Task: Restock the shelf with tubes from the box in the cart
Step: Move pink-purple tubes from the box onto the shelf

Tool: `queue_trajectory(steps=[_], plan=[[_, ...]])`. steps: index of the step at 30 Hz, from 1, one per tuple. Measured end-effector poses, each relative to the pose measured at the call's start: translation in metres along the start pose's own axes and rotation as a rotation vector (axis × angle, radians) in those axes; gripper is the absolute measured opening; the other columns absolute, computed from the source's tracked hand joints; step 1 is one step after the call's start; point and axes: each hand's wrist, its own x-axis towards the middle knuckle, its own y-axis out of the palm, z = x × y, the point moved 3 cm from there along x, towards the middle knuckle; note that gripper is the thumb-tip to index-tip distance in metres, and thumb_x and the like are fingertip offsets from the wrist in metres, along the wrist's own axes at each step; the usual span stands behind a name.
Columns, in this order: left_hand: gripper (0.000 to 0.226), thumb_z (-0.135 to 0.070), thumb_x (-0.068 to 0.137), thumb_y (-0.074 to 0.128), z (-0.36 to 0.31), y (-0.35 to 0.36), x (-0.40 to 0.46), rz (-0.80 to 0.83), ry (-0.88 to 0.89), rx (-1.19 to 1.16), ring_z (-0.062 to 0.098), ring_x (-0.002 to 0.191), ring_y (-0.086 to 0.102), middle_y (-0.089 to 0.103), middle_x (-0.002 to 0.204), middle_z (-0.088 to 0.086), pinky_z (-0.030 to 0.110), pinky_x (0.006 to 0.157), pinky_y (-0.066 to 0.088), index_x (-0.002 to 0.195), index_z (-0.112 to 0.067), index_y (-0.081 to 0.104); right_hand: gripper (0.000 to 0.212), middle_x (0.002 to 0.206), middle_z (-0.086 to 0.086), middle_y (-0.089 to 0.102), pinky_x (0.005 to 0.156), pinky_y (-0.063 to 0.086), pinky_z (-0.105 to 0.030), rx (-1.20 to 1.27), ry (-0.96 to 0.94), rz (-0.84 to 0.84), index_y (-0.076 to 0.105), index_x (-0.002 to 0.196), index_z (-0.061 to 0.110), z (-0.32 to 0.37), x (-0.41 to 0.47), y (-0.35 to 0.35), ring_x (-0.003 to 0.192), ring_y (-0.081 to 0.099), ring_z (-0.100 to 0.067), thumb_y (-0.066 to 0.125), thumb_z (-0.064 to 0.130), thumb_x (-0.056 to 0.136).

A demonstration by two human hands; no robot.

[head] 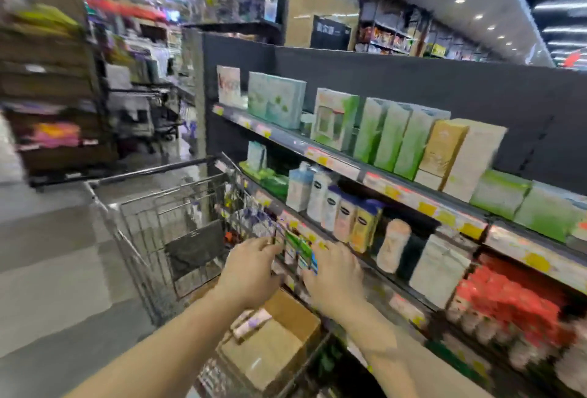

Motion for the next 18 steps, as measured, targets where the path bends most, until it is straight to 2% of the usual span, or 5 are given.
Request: queue_trajectory(steps=[2, 5, 8, 12, 18], plan=[[0.058, -0.055, 0.075, 0.06, 0.063, -0.009, 0.002, 0.002, -0.067, 0.032, 0.03, 0.115, 0.057, 0.062, 0.122, 0.006, 0.038, 0.095, 0.046, 0.124, -0.023, 0.061, 0.056, 0.15, -0.005, 0.033, 0.115, 0.019, -0.042, 0.009, -0.041, 0.047, 0.035, 0.144, 0.025, 0.055, 0.027, 0.029, 0.142, 0.021, -0.027, 0.043, 0.05, 0.095], [0.06, -0.054, 0.084, 0.058, 0.141, -0.018, 0.006, 0.031, -0.132, 0.061, 0.026, 0.129, 0.046, 0.051, 0.138, 0.004, 0.036, 0.106, 0.037, 0.135, -0.025, 0.051, 0.056, 0.149, -0.004, 0.035, 0.116, 0.019, -0.042, 0.055, -0.075, 0.083, 0.036, 0.143, 0.025, 0.119, 0.06, 0.063, 0.141, 0.023, -0.026, 0.045, 0.049, 0.094], [0.063, -0.055, 0.089, 0.053, 0.196, -0.017, 0.02, 0.044, -0.154, 0.105, 0.027, 0.138, 0.033, 0.038, 0.151, 0.004, 0.039, 0.115, 0.028, 0.144, -0.026, 0.039, 0.057, 0.153, -0.005, 0.029, 0.119, 0.014, -0.044, 0.128, -0.07, 0.127, 0.032, 0.147, 0.024, 0.159, 0.088, 0.088, 0.144, 0.017, -0.026, 0.043, 0.046, 0.096], [0.067, -0.056, 0.09, 0.048, 0.237, 0.012, 0.038, 0.127, -0.161, 0.113, 0.031, 0.145, 0.019, 0.023, 0.159, 0.005, 0.047, 0.118, 0.018, 0.148, -0.031, 0.029, 0.057, 0.155, -0.006, 0.025, 0.12, 0.011, -0.044, 0.105, -0.018, 0.206, 0.031, 0.148, 0.024, 0.178, 0.115, 0.119, 0.145, 0.014, -0.026, 0.043, 0.046, 0.096], [0.065, -0.056, 0.092, 0.046, 0.255, 0.066, 0.075, 0.265, -0.116, 0.092, 0.031, 0.146, 0.015, 0.02, 0.159, 0.007, 0.049, 0.118, 0.016, 0.148, -0.031, 0.028, 0.056, 0.156, -0.004, 0.024, 0.119, 0.009, -0.044, 0.117, 0.062, 0.271, 0.029, 0.148, 0.025, 0.168, 0.15, 0.167, 0.146, 0.012, -0.026, 0.041, 0.046, 0.098]])
